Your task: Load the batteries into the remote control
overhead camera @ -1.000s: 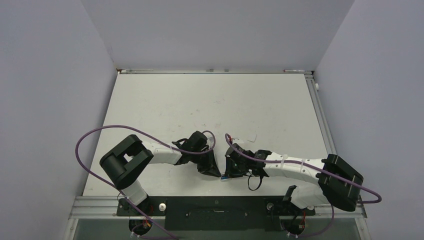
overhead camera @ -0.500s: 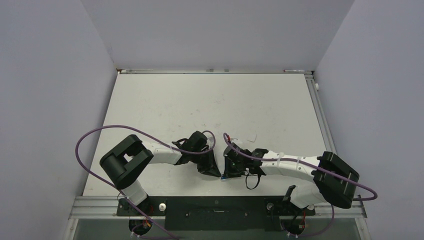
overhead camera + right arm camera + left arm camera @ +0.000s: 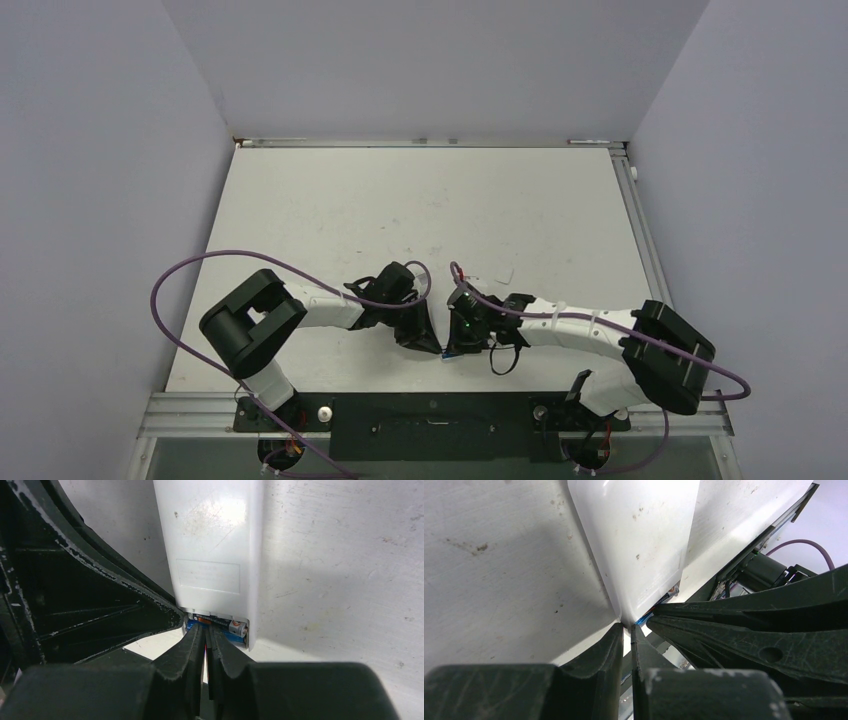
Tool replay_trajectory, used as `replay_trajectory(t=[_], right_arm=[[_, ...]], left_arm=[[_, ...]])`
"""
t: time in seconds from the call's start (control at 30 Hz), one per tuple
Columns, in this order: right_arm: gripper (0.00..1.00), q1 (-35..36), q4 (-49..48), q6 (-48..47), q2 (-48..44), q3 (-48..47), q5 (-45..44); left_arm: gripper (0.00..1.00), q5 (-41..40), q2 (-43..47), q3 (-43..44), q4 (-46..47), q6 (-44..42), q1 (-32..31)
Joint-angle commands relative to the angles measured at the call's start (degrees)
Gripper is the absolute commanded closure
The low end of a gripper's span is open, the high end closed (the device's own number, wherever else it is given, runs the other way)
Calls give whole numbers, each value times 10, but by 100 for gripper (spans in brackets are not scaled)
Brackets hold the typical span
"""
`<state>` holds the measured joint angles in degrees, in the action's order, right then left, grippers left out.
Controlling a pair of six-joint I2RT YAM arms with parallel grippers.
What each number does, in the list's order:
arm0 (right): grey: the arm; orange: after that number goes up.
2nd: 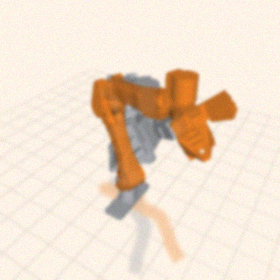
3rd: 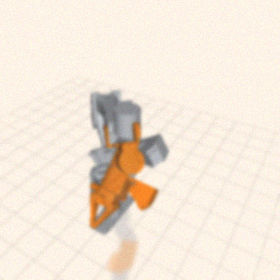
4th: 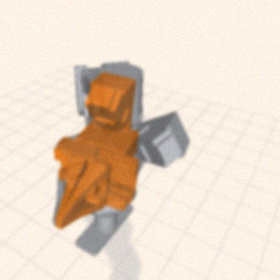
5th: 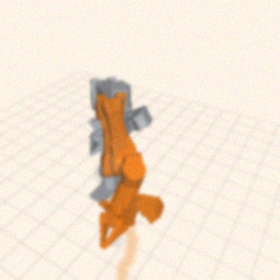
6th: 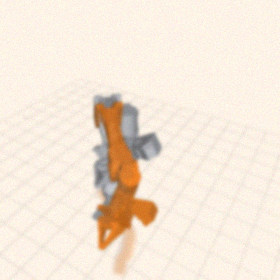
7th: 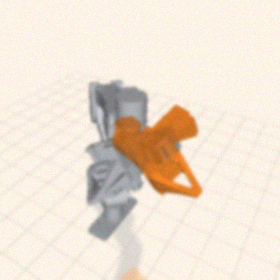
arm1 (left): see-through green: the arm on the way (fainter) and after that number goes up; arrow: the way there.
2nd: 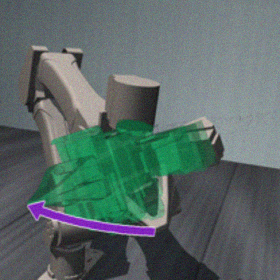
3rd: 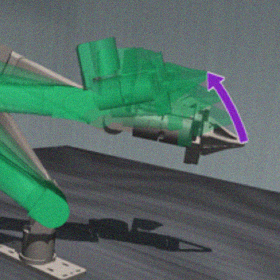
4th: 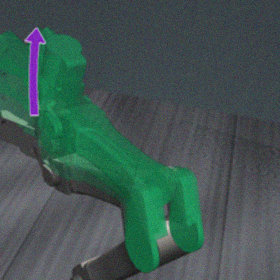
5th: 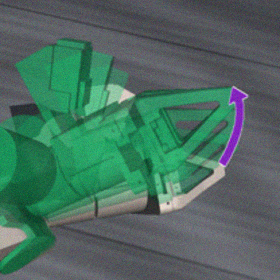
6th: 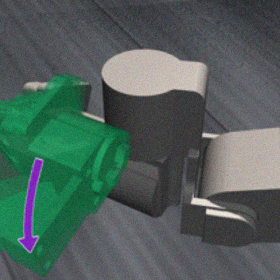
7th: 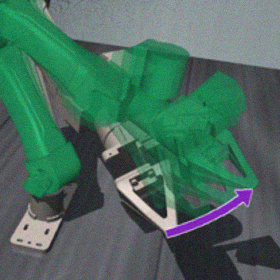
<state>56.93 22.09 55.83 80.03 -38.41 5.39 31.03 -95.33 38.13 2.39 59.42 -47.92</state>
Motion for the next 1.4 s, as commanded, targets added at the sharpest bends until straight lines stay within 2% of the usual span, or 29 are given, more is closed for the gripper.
replay_trajectory(t=[0.0,0.77,1.17,1.37], right_arm=[[91,-45,9,-18,34,42,-102],[91,-155,-16,-69,-30,96,-22],[90,-152,2,-123,-102,77,19],[87,-146,40,-148,-137,37,3]], left_arm=[[95,-5,11,0,1,-15,-2],[95,-7,12,-1,-3,-17,-2],[95,-10,8,11,-16,-24,1],[95,-14,5,22,-45,-43,13]])
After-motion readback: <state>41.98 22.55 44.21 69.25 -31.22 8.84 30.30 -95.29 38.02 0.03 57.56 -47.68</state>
